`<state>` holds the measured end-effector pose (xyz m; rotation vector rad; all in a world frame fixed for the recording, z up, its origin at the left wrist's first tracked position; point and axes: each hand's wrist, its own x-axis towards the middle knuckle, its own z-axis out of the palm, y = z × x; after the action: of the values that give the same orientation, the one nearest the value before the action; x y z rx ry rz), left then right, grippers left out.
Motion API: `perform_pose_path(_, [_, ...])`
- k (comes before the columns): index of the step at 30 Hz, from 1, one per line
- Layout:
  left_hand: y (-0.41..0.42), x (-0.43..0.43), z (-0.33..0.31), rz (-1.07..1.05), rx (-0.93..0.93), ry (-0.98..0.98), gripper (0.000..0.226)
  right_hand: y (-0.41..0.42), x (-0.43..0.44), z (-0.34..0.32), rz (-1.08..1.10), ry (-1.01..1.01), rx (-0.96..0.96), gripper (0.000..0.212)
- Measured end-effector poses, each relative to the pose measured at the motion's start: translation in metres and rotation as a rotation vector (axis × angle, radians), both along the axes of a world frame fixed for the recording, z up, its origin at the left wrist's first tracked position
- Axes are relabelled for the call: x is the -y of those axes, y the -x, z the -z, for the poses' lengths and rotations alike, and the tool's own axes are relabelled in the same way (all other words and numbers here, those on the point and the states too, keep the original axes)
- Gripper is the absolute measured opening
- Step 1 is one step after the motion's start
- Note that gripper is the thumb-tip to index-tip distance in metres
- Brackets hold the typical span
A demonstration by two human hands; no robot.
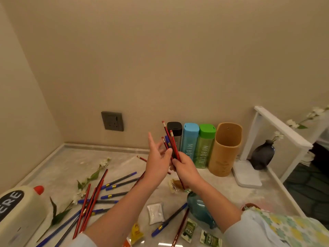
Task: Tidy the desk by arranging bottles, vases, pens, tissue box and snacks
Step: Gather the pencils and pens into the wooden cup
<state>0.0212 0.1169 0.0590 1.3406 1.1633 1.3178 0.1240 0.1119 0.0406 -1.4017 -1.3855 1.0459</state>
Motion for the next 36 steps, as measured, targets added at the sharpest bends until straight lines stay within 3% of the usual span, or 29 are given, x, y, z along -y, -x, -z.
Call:
perform_pose_path(3, [-0.016, -0.011, -0.017, 0.098, -0.058, -0.047, 0.036, -0.020, -0.002, -0.018, 0.010, -0.024, -0.020, 0.027])
perform_pose_path(6, [-0.038, -0.018, -0.036, 0.123, -0.030, -0.075, 0.021, -0.045, -0.004, -0.036, 0.032, -0.079, 0.049, 0.029])
perform_pose_path(16, [-0.123, -0.046, -0.089, 0.260, 0.040, -0.236, 0.019, -0.130, -0.015, -0.095, 0.200, -0.315, 0.127, 0.032])
perform_pose_path(29, [-0.166, -0.084, -0.046, 0.267, -0.142, -0.204, 0.025, -0.175, -0.048, -0.049, 0.221, -0.175, 0.128, 0.036])
perform_pose_path(36, [-0.168, -0.083, -0.026, 0.284, -0.167, -0.193, 0.032, -0.179, -0.050, -0.034, 0.266, -0.129, 0.164, 0.021])
